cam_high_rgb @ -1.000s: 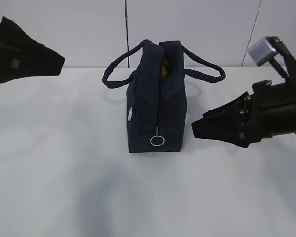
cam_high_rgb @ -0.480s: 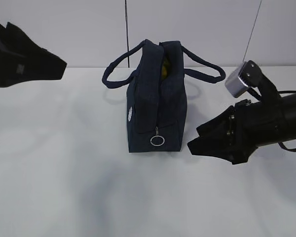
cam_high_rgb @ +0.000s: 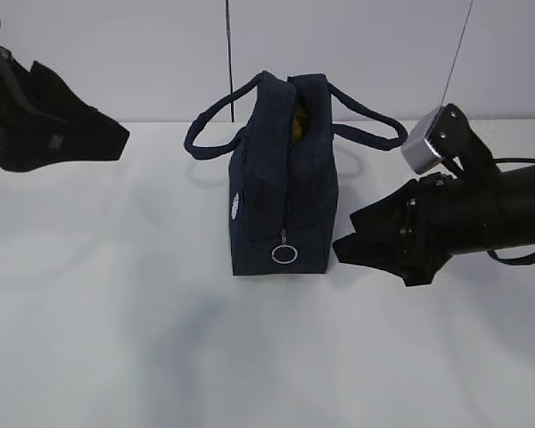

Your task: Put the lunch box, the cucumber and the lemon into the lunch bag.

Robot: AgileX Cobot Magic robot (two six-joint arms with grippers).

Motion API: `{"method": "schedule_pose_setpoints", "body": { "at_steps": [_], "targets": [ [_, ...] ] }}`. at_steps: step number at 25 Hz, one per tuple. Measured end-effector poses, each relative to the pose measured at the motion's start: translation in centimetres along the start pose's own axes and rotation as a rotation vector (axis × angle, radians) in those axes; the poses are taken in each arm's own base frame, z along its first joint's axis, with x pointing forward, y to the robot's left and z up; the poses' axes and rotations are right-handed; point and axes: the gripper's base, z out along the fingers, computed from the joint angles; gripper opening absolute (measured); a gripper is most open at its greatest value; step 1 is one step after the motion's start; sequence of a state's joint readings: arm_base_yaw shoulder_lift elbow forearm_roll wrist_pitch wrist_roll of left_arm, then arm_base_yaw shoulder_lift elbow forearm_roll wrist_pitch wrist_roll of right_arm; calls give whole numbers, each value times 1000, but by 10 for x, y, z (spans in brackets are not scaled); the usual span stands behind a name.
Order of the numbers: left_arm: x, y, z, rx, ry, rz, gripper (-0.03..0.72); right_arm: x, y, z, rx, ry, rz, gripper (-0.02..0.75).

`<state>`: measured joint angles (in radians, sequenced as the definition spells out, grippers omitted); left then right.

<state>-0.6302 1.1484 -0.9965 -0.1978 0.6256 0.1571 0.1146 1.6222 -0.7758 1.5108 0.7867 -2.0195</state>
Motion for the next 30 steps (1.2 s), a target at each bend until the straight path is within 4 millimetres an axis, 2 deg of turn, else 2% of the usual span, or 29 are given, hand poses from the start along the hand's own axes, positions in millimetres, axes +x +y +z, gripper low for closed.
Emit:
{"method": "schedule_pose_setpoints", "body": {
  "at_steps": [8,22,30],
  "targets": [
    [0,0,0,0,3,0,304,20,-13,23,-12,-20,107,424],
    [0,0,0,1,5,0,302,26,-37,55,-86,-73,156,423],
    [0,0,0,0,5,1,302,35,-44,68,-131,-60,160,422]
  ]
}}
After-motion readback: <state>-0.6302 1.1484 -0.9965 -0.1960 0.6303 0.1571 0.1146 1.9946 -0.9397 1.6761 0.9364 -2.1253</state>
